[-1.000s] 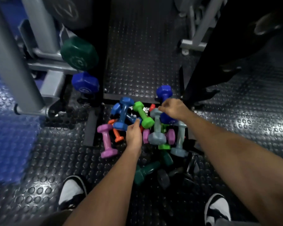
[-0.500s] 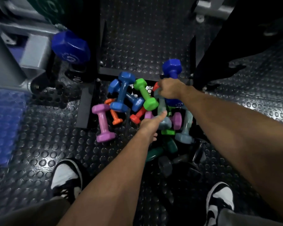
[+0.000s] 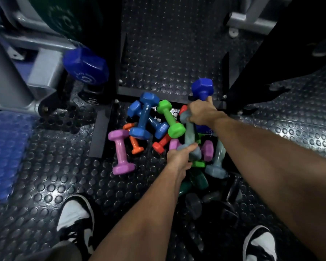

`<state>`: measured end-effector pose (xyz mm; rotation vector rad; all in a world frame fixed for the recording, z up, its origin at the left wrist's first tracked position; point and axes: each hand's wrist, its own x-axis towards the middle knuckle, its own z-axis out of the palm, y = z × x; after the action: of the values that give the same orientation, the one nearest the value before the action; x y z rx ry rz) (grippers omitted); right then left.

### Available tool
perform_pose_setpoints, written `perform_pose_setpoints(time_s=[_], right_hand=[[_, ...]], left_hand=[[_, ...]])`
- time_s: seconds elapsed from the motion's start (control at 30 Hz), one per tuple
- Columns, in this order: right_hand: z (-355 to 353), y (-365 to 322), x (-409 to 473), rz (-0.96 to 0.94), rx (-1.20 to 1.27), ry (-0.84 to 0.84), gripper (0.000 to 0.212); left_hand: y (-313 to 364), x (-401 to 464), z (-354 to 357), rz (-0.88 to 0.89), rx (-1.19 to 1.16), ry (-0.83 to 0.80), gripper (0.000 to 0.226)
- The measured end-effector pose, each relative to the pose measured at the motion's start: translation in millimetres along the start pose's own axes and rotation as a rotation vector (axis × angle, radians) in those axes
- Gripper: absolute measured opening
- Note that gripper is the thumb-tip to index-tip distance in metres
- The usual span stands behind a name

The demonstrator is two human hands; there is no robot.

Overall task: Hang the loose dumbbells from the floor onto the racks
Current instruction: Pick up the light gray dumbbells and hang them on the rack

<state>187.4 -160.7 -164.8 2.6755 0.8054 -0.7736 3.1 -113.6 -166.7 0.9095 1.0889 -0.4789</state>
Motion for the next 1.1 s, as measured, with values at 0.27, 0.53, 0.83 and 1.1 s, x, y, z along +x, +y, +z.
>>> perform_pose_setpoints(time_s=[0.27,0.53,0.83,1.1], right_hand=[[-9.8,13.7,-15.5,0.078,0.268,0.188,0.038],[-52.0,-4.6,-60.6,0.063,0.748,0.276,0.033],[-89.3,-52.8,-98.5,0.087,1.219,0.101,0.043],[-141.5,-85.2,-142.2,0.101,1.402,-0.019,0.058]], left_hand=[[6.6,-11.5,-2.1,0.237,0.095,0.228,0.086],[36.0,-54.8,-60.5,0.488,0.013,0.301,0.061],[76.4,-111.8,-105.9,0.574,-0.086,0.462,0.051],[117.9,-162.3,-147.5,0.684,-0.068,0.414,0.050]])
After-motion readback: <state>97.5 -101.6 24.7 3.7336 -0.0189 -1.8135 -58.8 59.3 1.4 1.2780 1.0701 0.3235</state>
